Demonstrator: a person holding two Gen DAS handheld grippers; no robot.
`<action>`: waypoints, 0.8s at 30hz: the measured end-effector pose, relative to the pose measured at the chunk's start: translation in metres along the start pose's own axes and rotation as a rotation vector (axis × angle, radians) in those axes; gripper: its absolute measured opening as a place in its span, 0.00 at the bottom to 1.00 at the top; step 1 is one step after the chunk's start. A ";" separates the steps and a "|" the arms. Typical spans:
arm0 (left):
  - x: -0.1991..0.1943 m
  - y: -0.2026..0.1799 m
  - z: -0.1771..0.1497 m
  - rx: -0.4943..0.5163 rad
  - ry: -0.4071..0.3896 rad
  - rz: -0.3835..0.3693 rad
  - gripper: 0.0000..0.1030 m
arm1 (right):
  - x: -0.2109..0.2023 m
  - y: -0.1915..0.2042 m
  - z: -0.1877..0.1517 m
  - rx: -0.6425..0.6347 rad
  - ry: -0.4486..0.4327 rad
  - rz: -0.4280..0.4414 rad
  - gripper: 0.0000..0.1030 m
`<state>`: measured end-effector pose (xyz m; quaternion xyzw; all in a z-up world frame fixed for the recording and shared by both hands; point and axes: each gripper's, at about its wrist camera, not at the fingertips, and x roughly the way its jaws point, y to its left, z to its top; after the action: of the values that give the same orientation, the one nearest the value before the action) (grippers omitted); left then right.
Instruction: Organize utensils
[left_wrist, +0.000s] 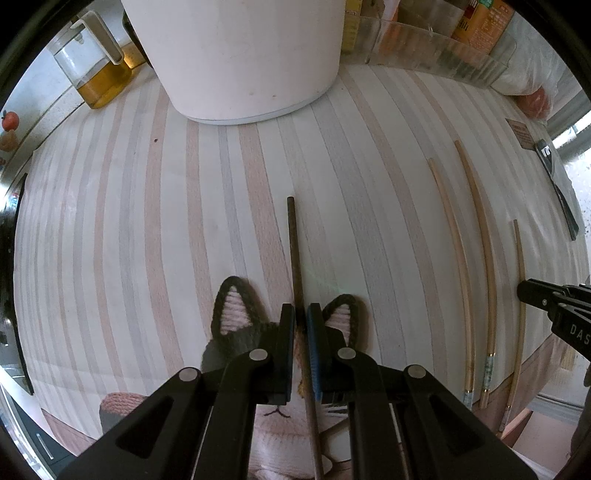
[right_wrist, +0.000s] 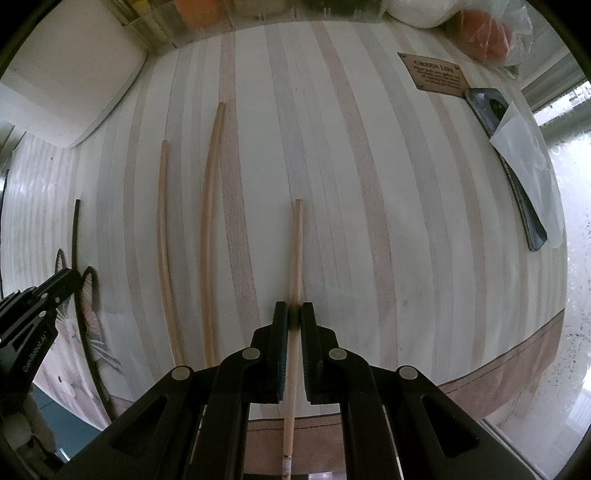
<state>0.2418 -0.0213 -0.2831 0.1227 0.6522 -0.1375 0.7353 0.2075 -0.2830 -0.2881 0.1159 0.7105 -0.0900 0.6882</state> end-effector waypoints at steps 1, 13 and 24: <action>0.000 -0.001 0.000 -0.001 0.000 0.000 0.07 | 0.000 0.000 0.000 0.000 0.000 0.000 0.07; 0.001 -0.007 0.003 0.010 -0.020 0.039 0.04 | 0.001 0.014 -0.005 -0.058 -0.025 -0.066 0.07; -0.029 -0.008 0.004 0.008 -0.098 0.036 0.03 | -0.020 0.008 -0.025 -0.035 -0.151 -0.036 0.06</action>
<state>0.2399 -0.0287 -0.2536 0.1305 0.6127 -0.1327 0.7681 0.1862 -0.2692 -0.2668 0.0841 0.6602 -0.0985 0.7398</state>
